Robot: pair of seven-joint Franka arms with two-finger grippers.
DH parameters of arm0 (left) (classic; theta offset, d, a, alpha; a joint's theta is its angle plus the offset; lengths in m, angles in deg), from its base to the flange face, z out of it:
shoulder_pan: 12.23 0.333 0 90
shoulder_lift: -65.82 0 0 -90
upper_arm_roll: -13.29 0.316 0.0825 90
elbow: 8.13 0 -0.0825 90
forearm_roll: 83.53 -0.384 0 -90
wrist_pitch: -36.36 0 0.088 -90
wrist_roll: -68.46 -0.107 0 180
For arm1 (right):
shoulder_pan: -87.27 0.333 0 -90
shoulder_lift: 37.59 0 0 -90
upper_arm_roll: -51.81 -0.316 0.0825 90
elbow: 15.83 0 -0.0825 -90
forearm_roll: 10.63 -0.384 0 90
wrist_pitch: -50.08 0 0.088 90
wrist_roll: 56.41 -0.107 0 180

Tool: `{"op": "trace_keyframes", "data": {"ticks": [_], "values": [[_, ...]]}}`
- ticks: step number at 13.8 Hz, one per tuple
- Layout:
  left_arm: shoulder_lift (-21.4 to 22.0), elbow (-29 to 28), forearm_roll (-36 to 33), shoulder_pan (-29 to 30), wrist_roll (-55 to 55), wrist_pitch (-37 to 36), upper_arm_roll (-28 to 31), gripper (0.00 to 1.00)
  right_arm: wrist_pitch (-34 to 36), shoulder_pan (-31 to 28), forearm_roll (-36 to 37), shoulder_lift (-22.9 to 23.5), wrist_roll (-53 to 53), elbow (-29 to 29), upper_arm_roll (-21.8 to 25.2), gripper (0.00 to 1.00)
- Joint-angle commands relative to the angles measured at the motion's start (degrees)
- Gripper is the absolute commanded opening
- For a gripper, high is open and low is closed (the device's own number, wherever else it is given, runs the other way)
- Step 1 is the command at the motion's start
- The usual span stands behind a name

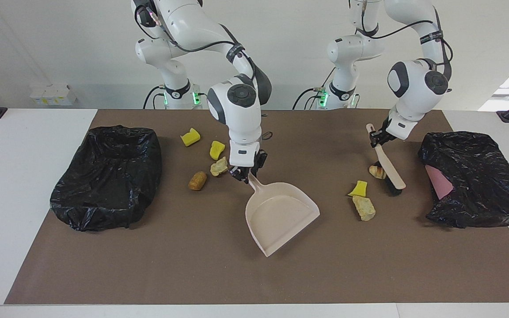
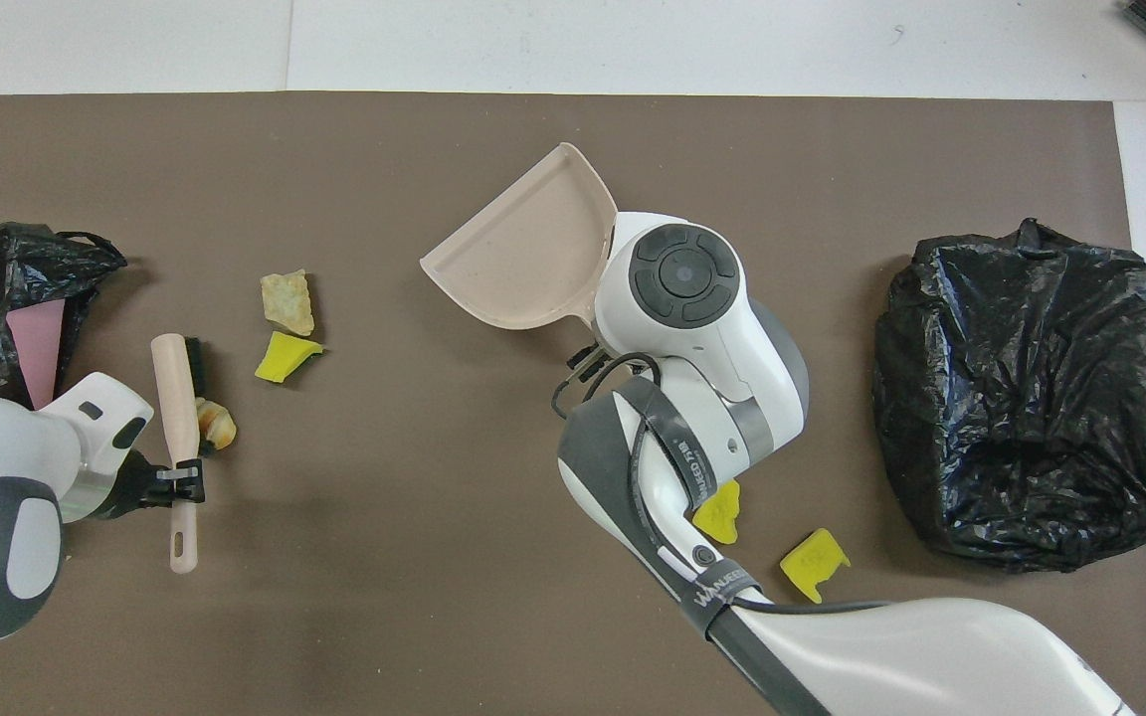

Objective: Sweep and dump trash in bin
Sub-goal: 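Lift the brush with the left gripper while the right gripper moves the dustpan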

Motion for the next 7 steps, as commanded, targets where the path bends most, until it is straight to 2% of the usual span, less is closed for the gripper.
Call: {"op": "trace_keyframes", "data": {"ticks": [1,4,7], "values": [[-1.28,1.08,3.56,-5.44,-0.17,1.39,0.28,0.00,1.14,-1.82,1.84,-0.38,12.86,-0.52,-0.53,0.00],[-1.81,1.44,8.15,-11.06,-1.93,2.27,0.28,0.00,1.84,-3.67,2.37,-0.29,29.57,-0.87,-0.53,0.00],[-2.86,3.71,10.89,-14.94,-1.76,1.66,0.28,0.00,6.67,-3.50,2.64,-0.11,36.36,-2.54,-0.44,0.00]]}}
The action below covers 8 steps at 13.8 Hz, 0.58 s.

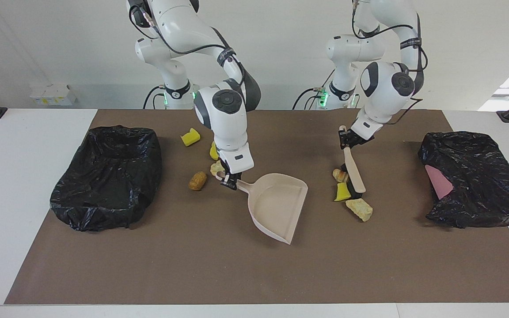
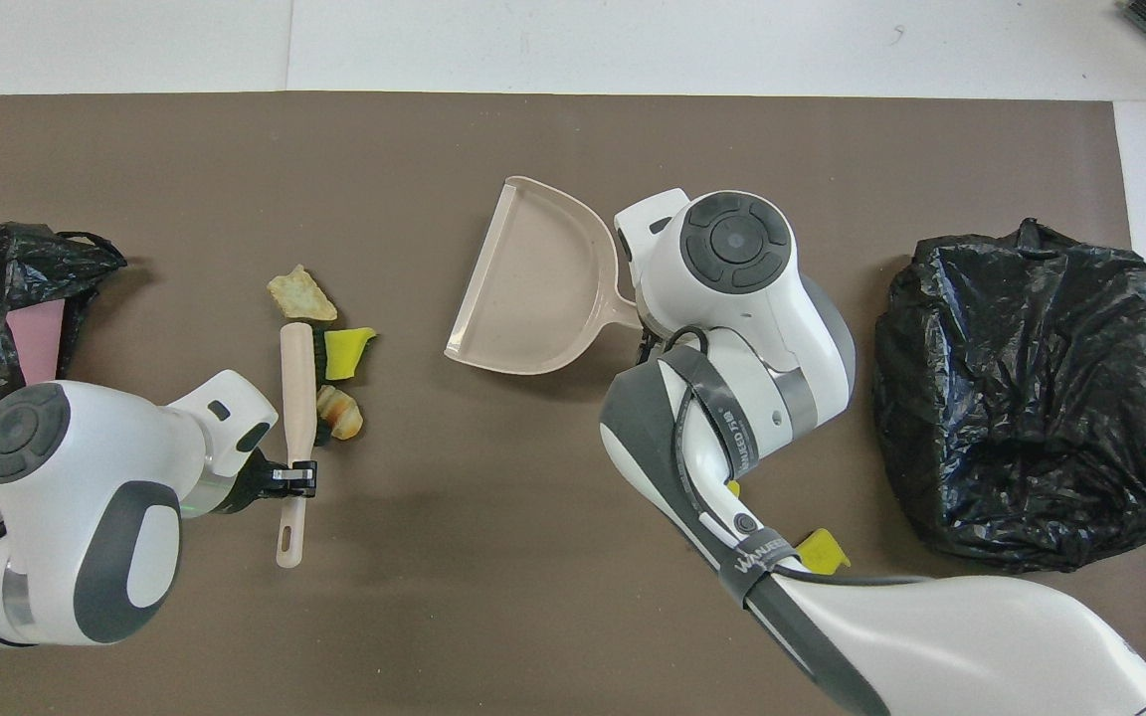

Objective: Sweep and dump trash in bin
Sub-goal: 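Sweep the chunks into the dustpan with the brush in the left gripper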

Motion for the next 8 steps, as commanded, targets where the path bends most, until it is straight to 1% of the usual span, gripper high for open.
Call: {"op": "trace_keyframes", "data": {"ticks": [1,3,4,6,8], "values": [[-2.43,4.13,1.67,-2.23,-0.87,-0.57,0.80,0.00,3.43,0.20,2.15,-0.20,4.81,-1.58,-0.49,0.00],[-2.26,6.59,1.67,-1.27,-1.12,-2.15,1.14,0.00,3.78,-0.24,4.79,0.06,7.35,-1.58,-0.58,0.00],[-2.44,8.26,1.24,-0.22,-1.13,-3.20,1.32,0.00,3.70,-0.24,4.97,0.06,8.41,-1.49,-0.49,0.00],[-3.31,9.59,0.10,2.67,-1.30,-2.52,1.32,0.00,3.70,-0.07,5.24,0.06,10.00,-1.32,-0.49,0.00],[-3.58,9.60,-4.63,5.74,-1.48,-1.81,1.32,0.00,3.96,0.29,8.03,0.15,10.79,-1.31,-0.49,0.00]]}}
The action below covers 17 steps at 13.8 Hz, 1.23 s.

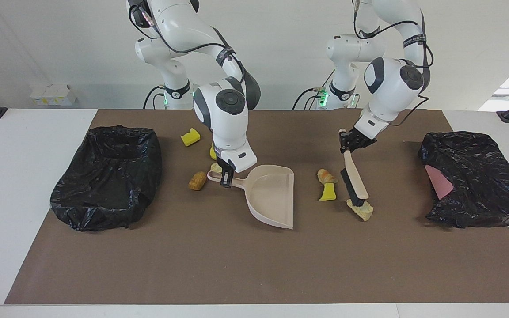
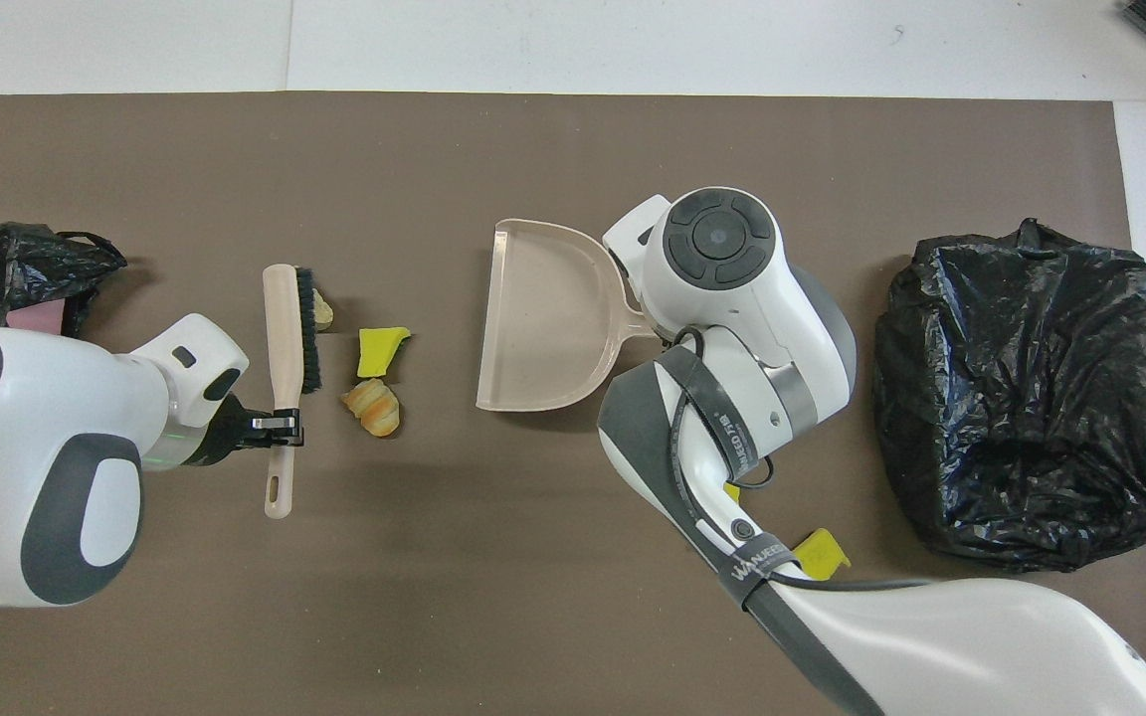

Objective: Sweep and dump trash in bin
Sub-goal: 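Sweep the chunks into the dustpan with the brush in the left gripper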

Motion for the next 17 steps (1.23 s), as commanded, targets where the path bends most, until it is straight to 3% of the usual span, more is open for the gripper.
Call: {"op": "trace_keyframes", "data": {"ticks": [1,3,6,9,14,17], "values": [[-1.56,1.65,-5.98,4.07,-1.74,-0.44,-0.07,0.00,1.73,-0.10,3.65,0.11,2.86,-0.47,-0.39,0.00],[-5.85,3.49,-7.59,6.09,-4.72,1.22,-0.07,0.00,1.56,0.16,3.75,0.46,3.40,-0.30,-0.40,0.00],[-7.98,2.80,-7.85,5.58,-5.71,3.42,-0.07,0.00,1.65,0.52,3.75,0.90,3.40,-0.39,-0.40,0.00],[-7.37,1.04,-7.68,2.08,-2.91,3.43,-0.33,0.00,1.65,0.78,3.66,1.25,2.79,-0.12,-0.40,0.00],[-5.61,-1.69,-6.54,-4.87,13.86,3.51,-0.51,0.00,1.38,1.84,3.57,1.96,1.47,0.23,-0.40,0.00],[-5.43,-2.04,-2.16,-7.86,17.06,4.21,-0.51,0.00,1.38,1.84,3.57,1.96,1.29,0.32,-0.40,0.00]]}}
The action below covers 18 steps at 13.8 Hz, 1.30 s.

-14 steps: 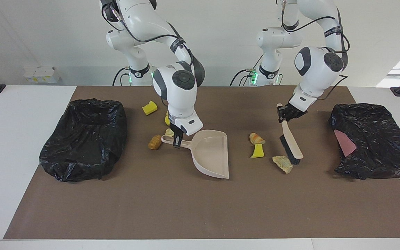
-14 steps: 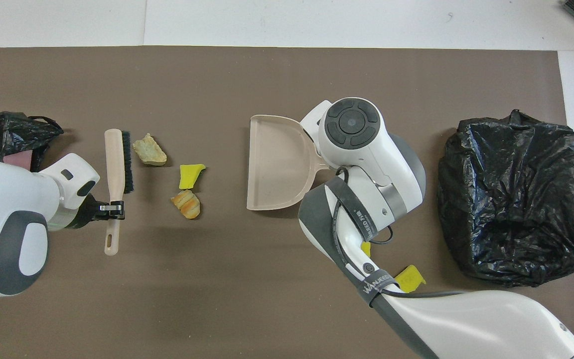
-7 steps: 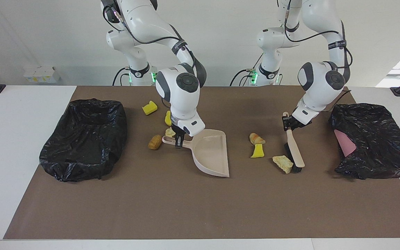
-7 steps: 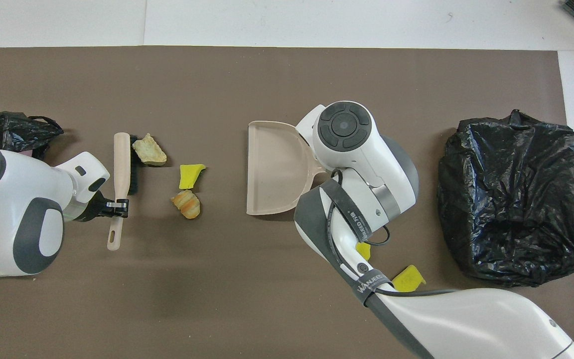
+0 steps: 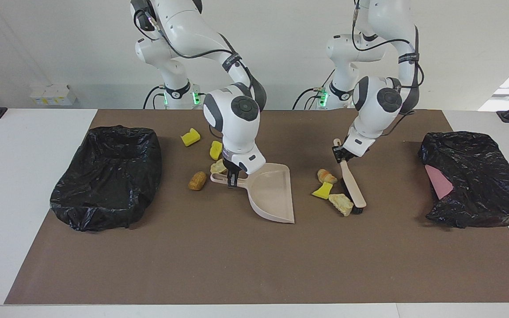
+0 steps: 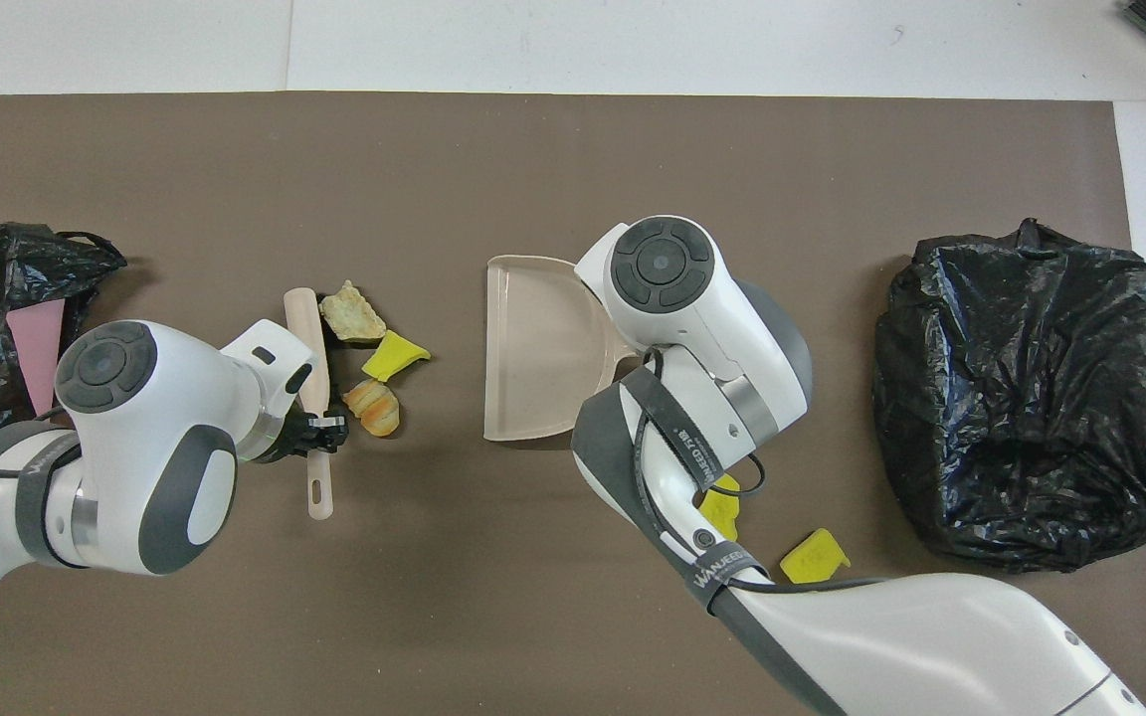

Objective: Sweep and dump trash in bin
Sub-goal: 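Sweep the chunks into the dustpan with the brush in the left gripper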

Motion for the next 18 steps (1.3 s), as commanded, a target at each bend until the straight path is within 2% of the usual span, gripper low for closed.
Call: {"op": "trace_keyframes", "data": {"ticks": [1,4,7,9,11,14,16,18], "values": [[1.64,-1.84,4.41,-3.44,1.69,1.84,0.66,0.00,0.72,-0.20,1.09,0.00,-0.68,-0.11,-0.28,0.00],[-1.78,-1.05,7.67,-7.75,1.25,7.02,0.40,0.00,0.73,-0.20,1.17,0.00,-0.68,-0.11,-0.28,0.00],[-3.98,2.54,10.39,-11.87,0.38,7.91,-0.48,0.00,1.08,-0.11,1.17,-0.18,-1.65,0.07,-0.28,0.00],[-6.43,7.72,13.64,-15.91,-0.32,7.83,-0.66,0.00,0.99,-0.11,1.26,-0.18,-1.65,0.16,-0.36,0.00],[-7.06,9.23,14.01,-16.46,-0.42,7.56,-1.35,0.00,0.90,-0.11,1.26,-0.18,-1.65,0.24,-0.28,0.00],[-6.37,14.32,15.33,-15.50,-0.07,2.75,-0.66,0.00,0.81,-0.11,1.26,-0.18,-1.65,0.24,-0.28,0.00],[-3.48,13.55,15.41,-13.30,1.25,-0.51,-0.48,0.00,0.64,-0.11,1.26,-0.18,-1.65,0.24,-0.28,0.00],[-1.01,11.97,14.72,-11.81,5.88,-7.08,-0.04,0.00,0.20,-0.11,1.26,-0.09,-1.39,0.24,-0.36,0.00]]}}
